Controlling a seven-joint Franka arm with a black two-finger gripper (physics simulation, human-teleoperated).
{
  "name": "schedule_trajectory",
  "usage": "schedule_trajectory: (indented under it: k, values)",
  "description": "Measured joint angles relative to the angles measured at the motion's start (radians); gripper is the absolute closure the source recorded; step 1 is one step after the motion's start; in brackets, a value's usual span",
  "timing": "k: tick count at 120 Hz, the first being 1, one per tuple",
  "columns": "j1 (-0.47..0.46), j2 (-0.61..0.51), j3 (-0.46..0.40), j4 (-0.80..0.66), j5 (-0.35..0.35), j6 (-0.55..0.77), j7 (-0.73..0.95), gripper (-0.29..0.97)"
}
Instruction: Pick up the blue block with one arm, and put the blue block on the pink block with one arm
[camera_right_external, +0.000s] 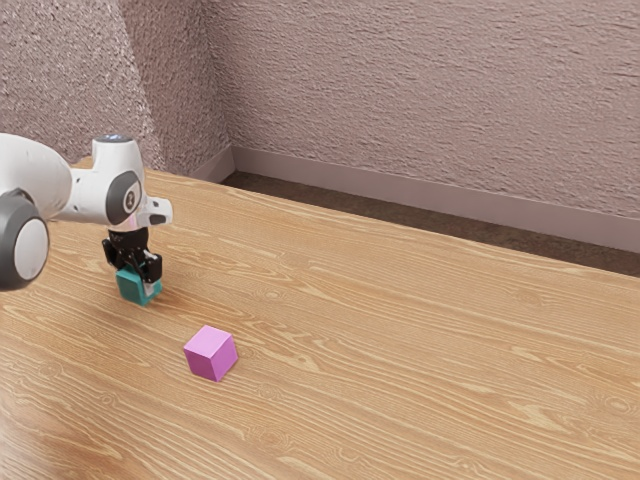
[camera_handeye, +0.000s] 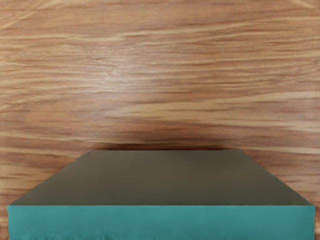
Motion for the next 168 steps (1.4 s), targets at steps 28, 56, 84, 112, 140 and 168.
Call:
schedule_trajectory:
  k: [28, 56, 84, 112, 140, 168]
  values:
    - [-0.027, -0.194, 0.002, -0.131, -0.013, -0.043, 0.001, 0.30]
    - [-0.137, -0.405, 0.018, -0.294, -0.025, -0.069, -0.021, 0.30]
    - [-0.238, -0.507, 0.021, -0.400, -0.027, -0.090, -0.082, 0.30]
    - [-0.334, -0.548, 0.033, -0.462, -0.029, -0.102, -0.151, 0.30]
    - [-0.351, -0.535, 0.034, -0.494, -0.030, -0.105, -0.210, 0.30]
    - [-0.381, -0.499, 0.033, -0.487, -0.040, -0.105, -0.252, 0.30]
